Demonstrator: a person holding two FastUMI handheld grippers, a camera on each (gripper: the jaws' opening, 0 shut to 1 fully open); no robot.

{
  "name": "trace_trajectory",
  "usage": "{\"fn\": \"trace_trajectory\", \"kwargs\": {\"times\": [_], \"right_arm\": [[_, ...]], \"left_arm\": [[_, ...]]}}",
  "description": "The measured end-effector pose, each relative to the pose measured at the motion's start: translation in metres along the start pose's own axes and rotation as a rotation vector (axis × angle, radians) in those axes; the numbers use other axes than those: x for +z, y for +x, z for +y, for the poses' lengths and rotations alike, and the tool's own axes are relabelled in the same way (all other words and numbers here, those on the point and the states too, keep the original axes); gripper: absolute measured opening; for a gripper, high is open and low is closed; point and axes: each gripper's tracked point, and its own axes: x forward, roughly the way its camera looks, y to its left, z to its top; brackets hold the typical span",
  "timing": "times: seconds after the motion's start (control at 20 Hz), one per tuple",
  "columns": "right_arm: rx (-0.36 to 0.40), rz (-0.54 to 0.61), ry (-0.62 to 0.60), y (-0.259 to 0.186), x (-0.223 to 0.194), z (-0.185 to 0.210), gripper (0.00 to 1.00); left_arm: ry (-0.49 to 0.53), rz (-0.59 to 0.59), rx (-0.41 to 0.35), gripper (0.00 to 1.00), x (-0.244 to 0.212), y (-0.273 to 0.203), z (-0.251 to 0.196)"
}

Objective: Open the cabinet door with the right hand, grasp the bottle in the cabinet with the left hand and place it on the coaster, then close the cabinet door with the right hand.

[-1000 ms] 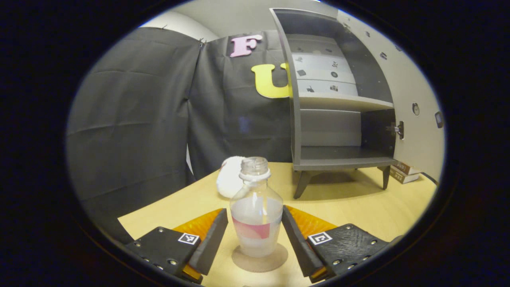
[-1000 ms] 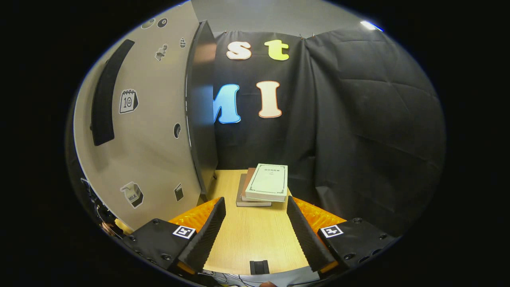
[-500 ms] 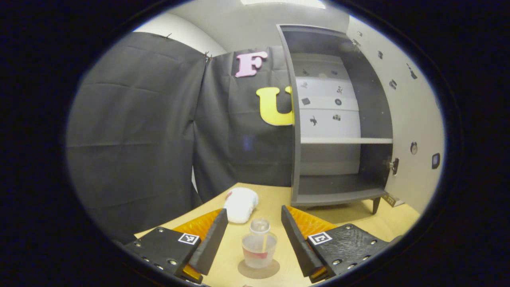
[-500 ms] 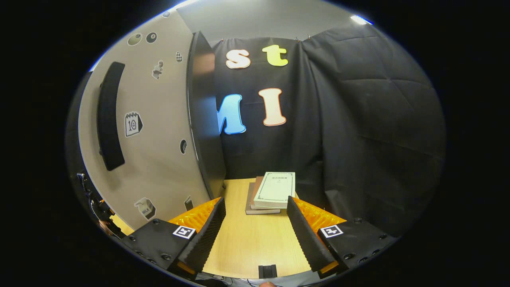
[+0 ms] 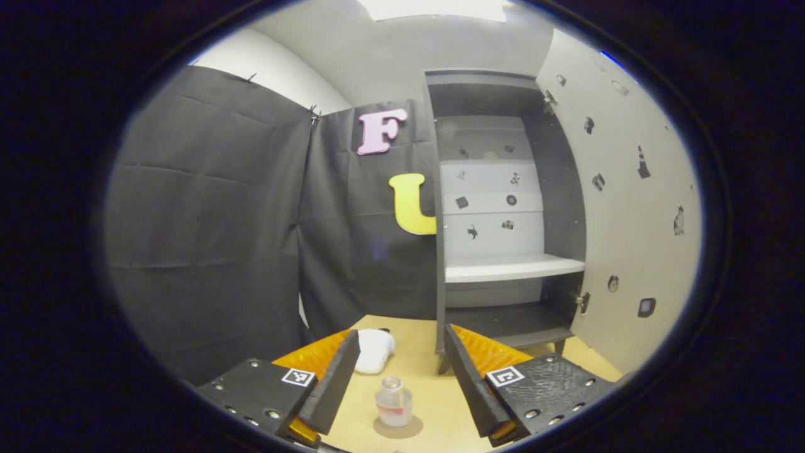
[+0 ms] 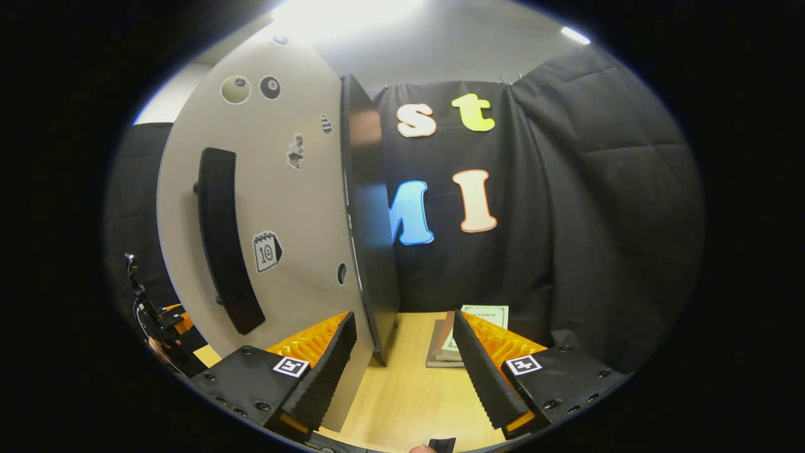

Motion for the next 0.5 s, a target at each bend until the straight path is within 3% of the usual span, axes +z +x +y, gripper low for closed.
{"fn": "trace_trajectory", "kwargs": {"times": [0.2,0.25,0.35,0.45,0.5], "right_arm": [[0.064,-0.023,-0.005,0.008,0.019,0.032,0.93],[0.044,-0.035,-0.005,0.008,0.023,0.031,0.98],[0.014,-0.060,-0.014,0.004,0.030,0.032,0.91],[-0.014,-0.061,-0.030,0.003,0.030,0.035,0.91],[-0.021,-0.063,-0.041,0.003,0.032,0.039,0.96]], "left_arm": [[-0.004,-0.042,-0.071,0.83,0.020,0.001,-0.010],[-0.001,-0.044,-0.085,0.83,0.021,0.002,-0.010],[0.007,-0.055,-0.113,0.83,0.025,0.008,-0.007],[0.010,-0.064,-0.140,0.83,0.030,0.015,-0.003],[0.008,-0.070,-0.153,0.84,0.033,0.018,-0.001]]}}
